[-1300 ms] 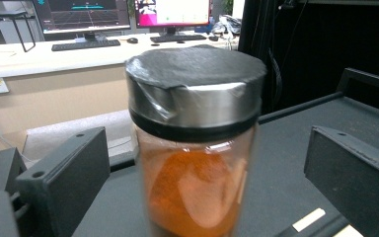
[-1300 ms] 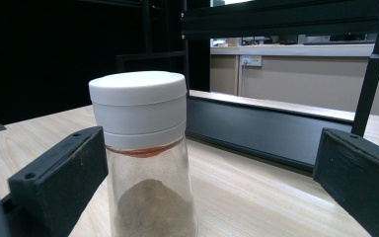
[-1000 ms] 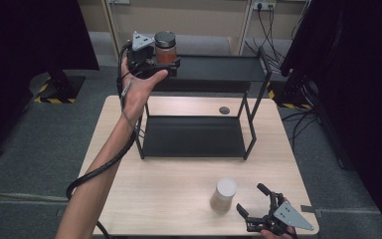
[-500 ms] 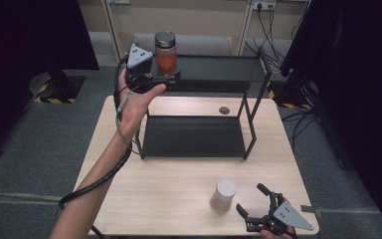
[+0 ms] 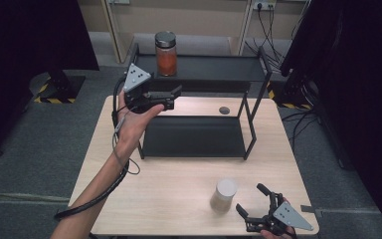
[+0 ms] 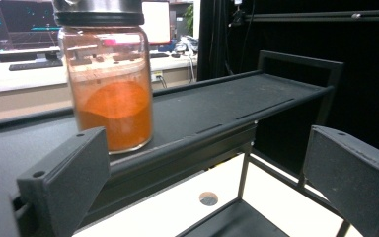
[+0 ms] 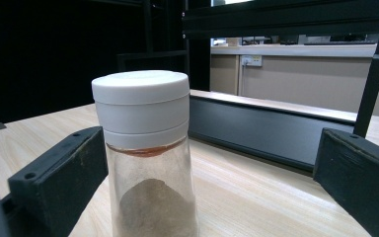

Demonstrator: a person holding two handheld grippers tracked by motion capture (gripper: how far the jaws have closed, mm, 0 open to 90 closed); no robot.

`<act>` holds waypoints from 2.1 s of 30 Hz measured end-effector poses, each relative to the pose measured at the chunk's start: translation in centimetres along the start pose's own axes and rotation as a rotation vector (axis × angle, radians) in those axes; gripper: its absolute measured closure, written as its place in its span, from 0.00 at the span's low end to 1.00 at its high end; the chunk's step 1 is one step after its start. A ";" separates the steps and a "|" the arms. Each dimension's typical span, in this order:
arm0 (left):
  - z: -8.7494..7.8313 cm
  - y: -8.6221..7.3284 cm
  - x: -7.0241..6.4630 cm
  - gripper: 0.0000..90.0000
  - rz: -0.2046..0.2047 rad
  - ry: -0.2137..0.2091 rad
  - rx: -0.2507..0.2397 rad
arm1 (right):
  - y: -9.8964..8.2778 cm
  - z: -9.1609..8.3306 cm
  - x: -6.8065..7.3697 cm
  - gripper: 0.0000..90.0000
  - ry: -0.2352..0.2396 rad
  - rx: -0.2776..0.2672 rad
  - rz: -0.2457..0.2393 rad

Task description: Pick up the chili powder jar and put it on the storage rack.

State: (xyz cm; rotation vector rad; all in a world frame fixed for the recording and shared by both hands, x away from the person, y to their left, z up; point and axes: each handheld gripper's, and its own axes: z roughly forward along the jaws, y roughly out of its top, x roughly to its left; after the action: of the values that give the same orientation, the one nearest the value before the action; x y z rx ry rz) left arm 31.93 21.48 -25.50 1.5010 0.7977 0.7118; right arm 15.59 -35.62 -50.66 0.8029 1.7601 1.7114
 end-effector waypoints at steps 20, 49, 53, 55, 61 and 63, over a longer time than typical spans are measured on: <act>-2.7 -4.1 -1.3 0.04 0.028 -0.075 0.010 | 0.0 0.1 0.0 0.01 -0.001 0.000 0.003; -6.1 -11.0 -2.8 0.04 0.009 -0.162 0.019 | 0.0 0.2 0.1 0.01 0.000 0.001 0.005; -6.6 -11.9 -2.8 0.04 0.001 -0.167 0.025 | 0.0 0.1 0.1 0.01 -0.001 0.000 0.006; -6.9 -12.4 -2.9 0.04 -0.005 -0.167 0.024 | 0.0 0.1 0.1 0.01 -0.001 0.000 0.006; -7.5 -13.9 -3.1 0.04 -0.007 -0.166 0.024 | 0.0 0.1 0.2 0.01 0.000 0.000 0.005; -7.5 -14.4 -3.1 0.04 -0.012 -0.167 0.027 | 0.0 0.1 0.2 0.01 -0.001 0.000 0.004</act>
State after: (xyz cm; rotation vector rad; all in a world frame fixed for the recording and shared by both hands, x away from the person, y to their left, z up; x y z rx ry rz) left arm 22.91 23.69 -39.19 1.5566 0.6913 0.5599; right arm 15.56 -35.42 -50.67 0.8072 1.7594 1.7134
